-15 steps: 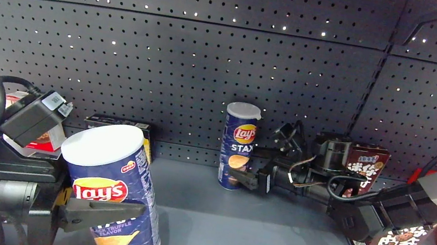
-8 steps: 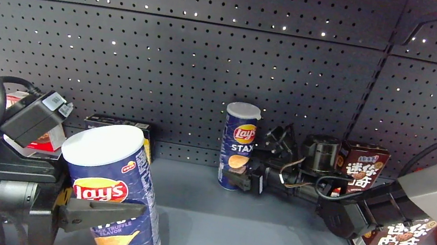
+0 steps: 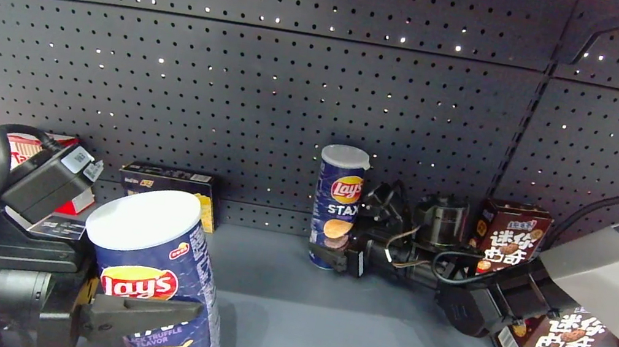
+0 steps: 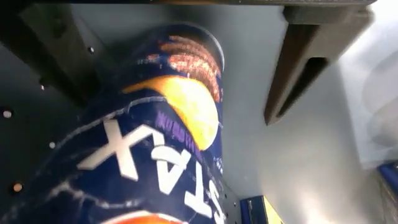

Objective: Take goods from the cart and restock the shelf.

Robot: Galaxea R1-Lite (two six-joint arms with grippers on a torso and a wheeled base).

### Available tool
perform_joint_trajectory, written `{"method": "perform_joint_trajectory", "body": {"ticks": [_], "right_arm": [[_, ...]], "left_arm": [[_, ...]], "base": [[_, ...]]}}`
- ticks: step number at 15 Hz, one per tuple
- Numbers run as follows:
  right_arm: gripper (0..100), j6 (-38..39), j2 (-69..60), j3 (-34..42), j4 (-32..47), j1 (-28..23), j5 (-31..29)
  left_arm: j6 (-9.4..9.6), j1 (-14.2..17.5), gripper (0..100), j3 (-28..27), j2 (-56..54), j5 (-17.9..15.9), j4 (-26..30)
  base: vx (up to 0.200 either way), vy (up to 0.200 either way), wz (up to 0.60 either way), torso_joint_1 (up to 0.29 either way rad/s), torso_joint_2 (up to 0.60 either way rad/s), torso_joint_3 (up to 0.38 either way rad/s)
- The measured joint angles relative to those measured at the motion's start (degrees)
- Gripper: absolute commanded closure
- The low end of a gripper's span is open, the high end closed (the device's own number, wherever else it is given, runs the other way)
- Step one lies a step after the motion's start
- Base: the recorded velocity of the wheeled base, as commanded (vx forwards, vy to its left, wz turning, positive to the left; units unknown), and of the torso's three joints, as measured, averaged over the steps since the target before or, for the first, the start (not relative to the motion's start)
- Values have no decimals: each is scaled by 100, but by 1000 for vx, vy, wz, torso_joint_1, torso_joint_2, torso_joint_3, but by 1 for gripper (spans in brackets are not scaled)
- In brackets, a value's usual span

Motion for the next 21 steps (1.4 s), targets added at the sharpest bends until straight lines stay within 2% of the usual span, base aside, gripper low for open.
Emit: {"method": "perform_joint_trajectory", "body": {"ticks": [6,11,17,21], "right_arm": [[100,0,20,44,-11,55,-49],[100,-2,-511,870,-94,250,-361],[100,71,-1692,2375,-110,705,-833],[100,202,-2299,2866,-132,851,-914]], "left_arm": [[6,-5,100,11,0,7,2],[4,-11,100,2,-17,7,2],[-2,-55,100,11,-110,22,21],[-9,-60,100,6,-196,35,57]], "base": [[0,0,0,0,0,0],[0,0,0,0,0,0],[0,0,0,0,0,0],[0,0,0,0,0,0]]}}
